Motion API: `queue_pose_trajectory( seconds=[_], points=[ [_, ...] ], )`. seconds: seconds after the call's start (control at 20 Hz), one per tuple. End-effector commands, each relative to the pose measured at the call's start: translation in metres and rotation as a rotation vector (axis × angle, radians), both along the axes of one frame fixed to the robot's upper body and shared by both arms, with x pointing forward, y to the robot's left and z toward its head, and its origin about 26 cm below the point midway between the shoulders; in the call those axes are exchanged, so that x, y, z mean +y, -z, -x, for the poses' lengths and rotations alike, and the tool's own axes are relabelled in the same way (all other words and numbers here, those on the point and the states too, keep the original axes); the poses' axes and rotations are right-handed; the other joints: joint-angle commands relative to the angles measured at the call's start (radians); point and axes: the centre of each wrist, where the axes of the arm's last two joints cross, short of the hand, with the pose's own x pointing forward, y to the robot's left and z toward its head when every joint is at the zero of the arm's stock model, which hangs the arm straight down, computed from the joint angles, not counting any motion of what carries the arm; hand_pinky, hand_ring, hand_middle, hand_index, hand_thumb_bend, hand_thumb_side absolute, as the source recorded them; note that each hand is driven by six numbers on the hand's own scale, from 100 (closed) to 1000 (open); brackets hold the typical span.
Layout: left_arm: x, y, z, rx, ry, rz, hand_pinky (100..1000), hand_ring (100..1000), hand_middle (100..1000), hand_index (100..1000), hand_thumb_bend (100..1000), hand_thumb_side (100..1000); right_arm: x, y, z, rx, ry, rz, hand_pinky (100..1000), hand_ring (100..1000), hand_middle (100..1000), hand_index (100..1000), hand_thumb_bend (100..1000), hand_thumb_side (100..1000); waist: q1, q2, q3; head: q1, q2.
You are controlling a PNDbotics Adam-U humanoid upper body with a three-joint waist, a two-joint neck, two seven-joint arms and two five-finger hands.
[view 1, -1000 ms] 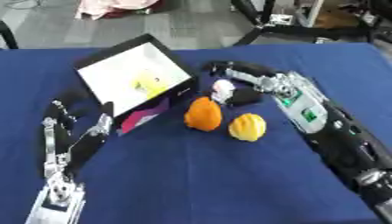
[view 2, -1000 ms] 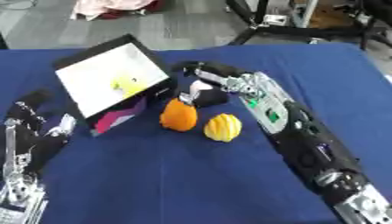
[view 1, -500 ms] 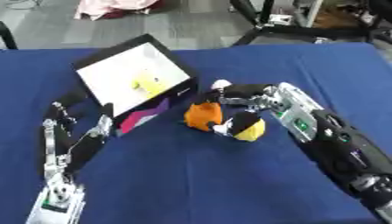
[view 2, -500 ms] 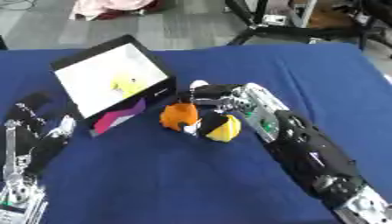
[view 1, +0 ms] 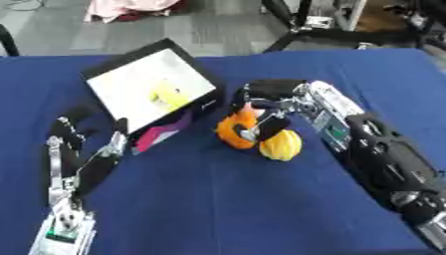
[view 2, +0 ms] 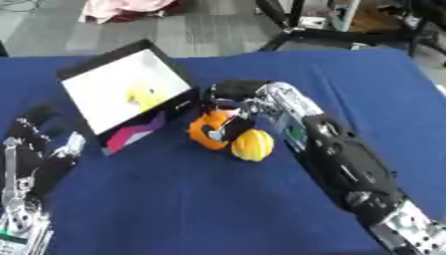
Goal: Pick up objects on the table and place them in the box.
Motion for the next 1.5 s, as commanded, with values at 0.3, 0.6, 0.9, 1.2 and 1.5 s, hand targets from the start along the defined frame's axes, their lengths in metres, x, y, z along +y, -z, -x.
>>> queue_pose_trajectory(
  seconds=[0.3,0.6,0.9,1.2,1.5],
  points=[
    [0.002,-0.007,-0.001,-0.024,0.000,-0.004,733,861,637,750,467,154,0.000,0.011,-0.006,-0.114,-0.003,0.025,866,802,771,895,100,416,-0.003,-0.021,0.004,-0.004,-0.002],
    [0.002,-0.007,-0.001,-0.025,-0.001,-0.003,733,863,638,751,469,153,-0.013,0.038,-0.010,-0.030,-0.028,0.184,933,936,968,996,100,815,-0.002,-0.022,0.002,-0.002,-0.002],
    [0.003,-0.006,-0.001,-0.023,-0.004,-0.004,732,864,638,751,469,152,-0.026,0.041,-0.014,0.039,-0.042,0.294,899,835,651,697,100,527,0.000,-0.023,-0.001,0.000,-0.002],
    [0.003,-0.006,-0.001,-0.021,-0.006,-0.004,732,866,639,751,470,152,-0.021,0.000,-0.013,-0.099,0.001,0.126,812,638,283,322,100,335,0.001,-0.024,-0.003,0.000,-0.002],
    [0.003,-0.006,-0.001,-0.022,-0.006,-0.002,732,867,639,750,468,151,-0.010,-0.050,-0.010,-0.263,0.031,-0.096,760,555,220,285,100,227,0.001,-0.025,0.000,-0.002,-0.002]
  ],
)
